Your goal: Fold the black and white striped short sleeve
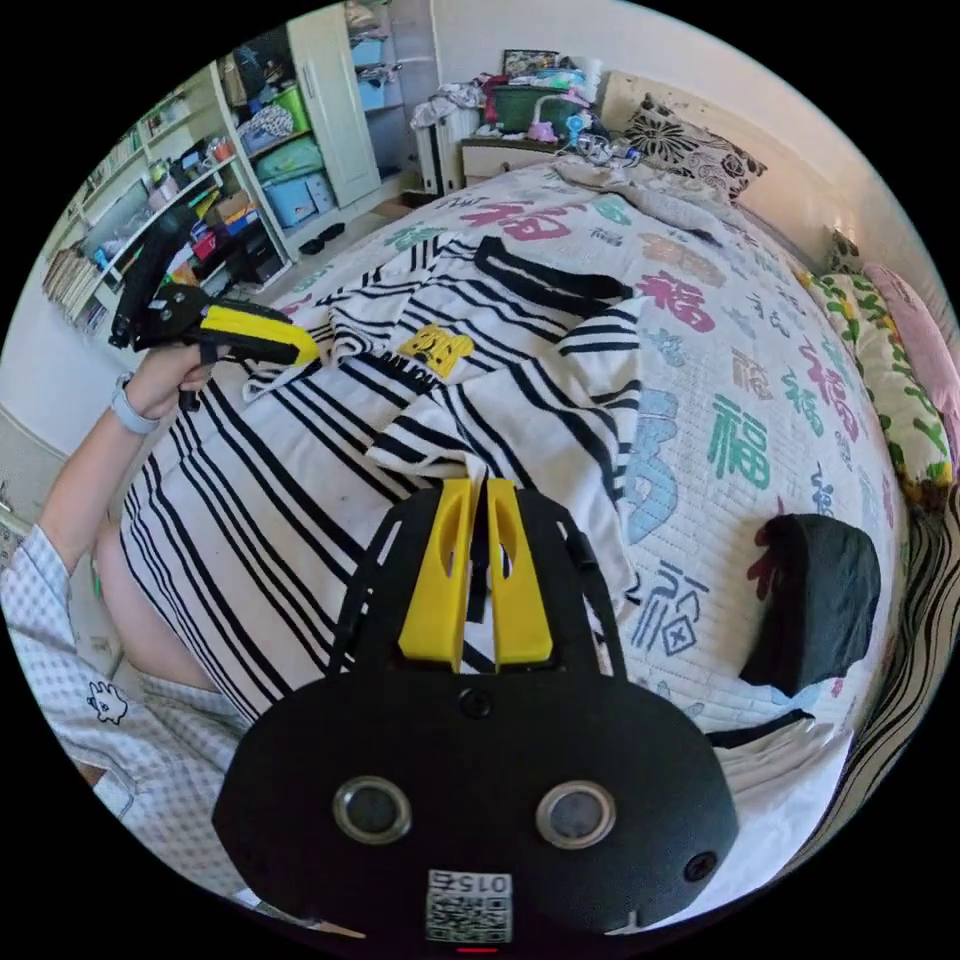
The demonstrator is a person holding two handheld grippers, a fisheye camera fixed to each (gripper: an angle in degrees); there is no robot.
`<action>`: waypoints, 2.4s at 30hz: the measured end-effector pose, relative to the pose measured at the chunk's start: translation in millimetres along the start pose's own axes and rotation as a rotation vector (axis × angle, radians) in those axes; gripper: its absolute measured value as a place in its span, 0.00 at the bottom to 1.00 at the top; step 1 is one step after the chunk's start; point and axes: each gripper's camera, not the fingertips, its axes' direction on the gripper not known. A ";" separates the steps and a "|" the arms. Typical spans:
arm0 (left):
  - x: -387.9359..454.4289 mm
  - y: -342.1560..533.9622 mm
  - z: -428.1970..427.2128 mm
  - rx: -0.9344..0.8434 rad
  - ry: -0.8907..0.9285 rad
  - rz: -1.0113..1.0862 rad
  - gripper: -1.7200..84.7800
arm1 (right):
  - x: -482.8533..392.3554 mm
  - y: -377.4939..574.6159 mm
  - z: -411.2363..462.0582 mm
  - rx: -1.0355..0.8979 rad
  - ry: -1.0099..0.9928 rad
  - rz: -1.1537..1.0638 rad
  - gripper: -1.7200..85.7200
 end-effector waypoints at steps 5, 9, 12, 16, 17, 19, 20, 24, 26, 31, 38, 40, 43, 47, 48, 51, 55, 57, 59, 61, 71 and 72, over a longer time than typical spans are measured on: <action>-122.9 34.6 -80.5 0.166 -0.178 -0.251 0.02 | 111.1 20.1 -56.8 0.108 0.154 0.301 0.05; -235.0 91.0 -90.0 0.187 -0.192 -0.571 0.03 | 178.4 36.4 -38.2 -0.013 0.083 0.498 0.07; -272.3 147.4 -81.3 0.235 -0.076 -0.742 0.08 | 194.8 56.8 -35.8 -0.002 0.134 0.596 0.08; -271.6 203.3 -89.2 0.344 0.224 -0.690 0.10 | 178.5 77.4 -66.8 0.119 -0.037 0.519 0.10; -260.7 217.2 -96.3 0.325 0.278 -0.649 0.10 | 163.1 85.3 -82.2 0.166 -0.087 0.458 0.11; -230.7 237.0 -114.7 0.297 0.282 -0.559 0.11 | 131.6 102.2 -103.9 0.204 -0.170 0.338 0.12; -205.5 250.3 -127.6 0.257 0.273 -0.495 0.12 | 107.8 117.3 -114.5 0.203 -0.208 0.259 0.13; -116.4 307.5 -155.0 0.069 0.216 -0.382 0.13 | 33.8 193.5 -112.0 0.068 -0.219 0.129 0.14; -92.0 332.0 -156.8 0.015 0.227 -0.387 0.14 | 13.9 229.9 -95.2 -0.045 -0.168 0.150 0.15; -64.8 375.8 -149.7 -0.049 0.223 -0.435 0.15 | -9.2 304.0 -60.0 -0.192 -0.157 0.248 0.16; -63.4 385.1 -141.2 -0.055 0.181 -0.441 0.13 | -6.9 332.0 -60.6 -0.110 -0.339 0.278 0.13; -63.7 386.0 -139.4 -0.068 0.152 -0.436 0.11 | -8.6 336.8 -53.1 -0.129 -0.364 0.265 0.13; -66.2 382.6 -134.6 -0.114 0.141 -0.403 0.09 | -3.1 344.0 -46.0 -0.119 -0.321 0.280 0.08; -62.5 389.9 -149.8 -0.096 0.178 -0.376 0.02 | -0.8 362.8 -62.1 -0.063 -0.387 0.273 0.03; -58.1 395.0 -158.2 -0.067 0.162 -0.366 0.02 | -1.2 370.1 -67.6 -0.039 -0.405 0.277 0.02; -48.6 407.4 -168.7 -0.031 0.146 -0.358 0.02 | -5.8 382.5 -71.9 -0.041 -0.391 0.274 0.01; -44.8 418.0 -154.7 -0.076 0.130 -0.363 0.02 | -11.2 387.8 -66.6 -0.063 -0.369 0.277 0.02; -44.4 423.3 -145.4 -0.087 0.151 -0.381 0.03 | -13.3 388.6 -64.3 -0.067 -0.391 0.293 0.02; -41.8 426.1 -141.6 -0.103 0.154 -0.382 0.05 | -16.8 389.9 -64.9 -0.061 -0.394 0.294 0.02; -40.2 429.6 -136.6 -0.113 0.177 -0.384 0.08 | -20.4 391.9 -64.6 -0.061 -0.389 0.302 0.02; -22.6 460.0 -107.3 -0.127 0.188 -0.386 0.03 | -56.3 389.1 -43.9 -0.154 -0.235 0.263 0.02; -16.1 465.0 -105.6 -0.120 0.167 -0.384 0.02 | -61.0 388.6 -41.4 -0.166 -0.213 0.254 0.02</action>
